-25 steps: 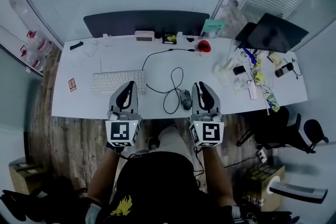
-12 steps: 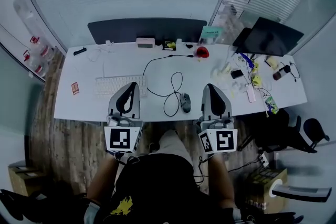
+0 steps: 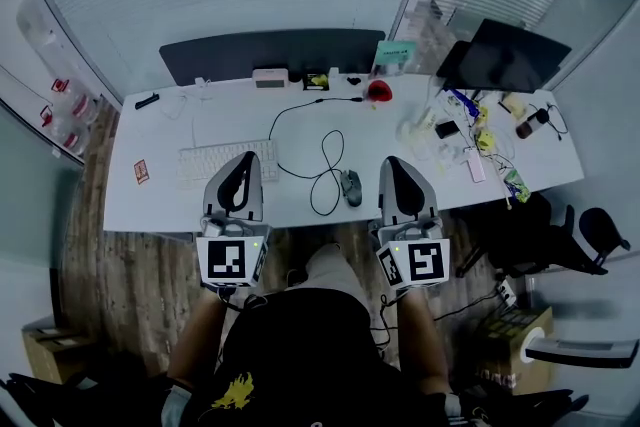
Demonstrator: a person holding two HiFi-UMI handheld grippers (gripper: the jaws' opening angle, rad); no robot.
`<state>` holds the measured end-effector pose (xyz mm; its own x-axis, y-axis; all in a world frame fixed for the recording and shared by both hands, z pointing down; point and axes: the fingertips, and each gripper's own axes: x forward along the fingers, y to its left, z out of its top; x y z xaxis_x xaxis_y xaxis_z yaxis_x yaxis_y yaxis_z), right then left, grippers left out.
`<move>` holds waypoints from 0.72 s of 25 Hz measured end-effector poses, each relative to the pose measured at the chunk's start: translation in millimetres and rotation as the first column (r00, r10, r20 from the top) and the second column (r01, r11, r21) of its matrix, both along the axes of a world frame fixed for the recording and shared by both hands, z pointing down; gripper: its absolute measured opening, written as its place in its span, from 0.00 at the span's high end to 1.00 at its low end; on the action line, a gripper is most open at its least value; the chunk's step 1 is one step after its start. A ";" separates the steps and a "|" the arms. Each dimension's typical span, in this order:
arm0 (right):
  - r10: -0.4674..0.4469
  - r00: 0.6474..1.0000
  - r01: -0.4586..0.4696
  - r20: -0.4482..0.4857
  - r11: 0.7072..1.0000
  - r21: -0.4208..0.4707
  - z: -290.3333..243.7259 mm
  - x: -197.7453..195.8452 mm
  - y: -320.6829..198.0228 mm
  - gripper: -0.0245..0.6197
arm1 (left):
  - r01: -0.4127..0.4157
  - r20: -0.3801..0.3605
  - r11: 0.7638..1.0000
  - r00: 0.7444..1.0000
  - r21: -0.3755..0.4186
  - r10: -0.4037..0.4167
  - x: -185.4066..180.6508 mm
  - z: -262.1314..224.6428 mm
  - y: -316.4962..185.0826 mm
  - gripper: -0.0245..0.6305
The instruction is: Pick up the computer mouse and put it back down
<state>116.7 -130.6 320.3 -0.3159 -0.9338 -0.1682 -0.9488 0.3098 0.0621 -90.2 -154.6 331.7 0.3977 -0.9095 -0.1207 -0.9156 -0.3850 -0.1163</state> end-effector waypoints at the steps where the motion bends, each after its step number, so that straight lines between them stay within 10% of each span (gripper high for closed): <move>1: 0.001 1.000 -0.001 -0.001 1.000 -0.001 -0.1 -0.1 0.7 0.94 | -0.003 -0.003 1.000 1.000 -0.001 0.003 -0.1 0.3 0.4 0.95; 18: -0.011 1.000 0.011 0.001 1.000 -0.009 -1.1 -1.9 2.5 0.94 | -0.016 -0.056 1.000 0.998 -0.018 0.015 -4.4 -2.2 0.5 0.95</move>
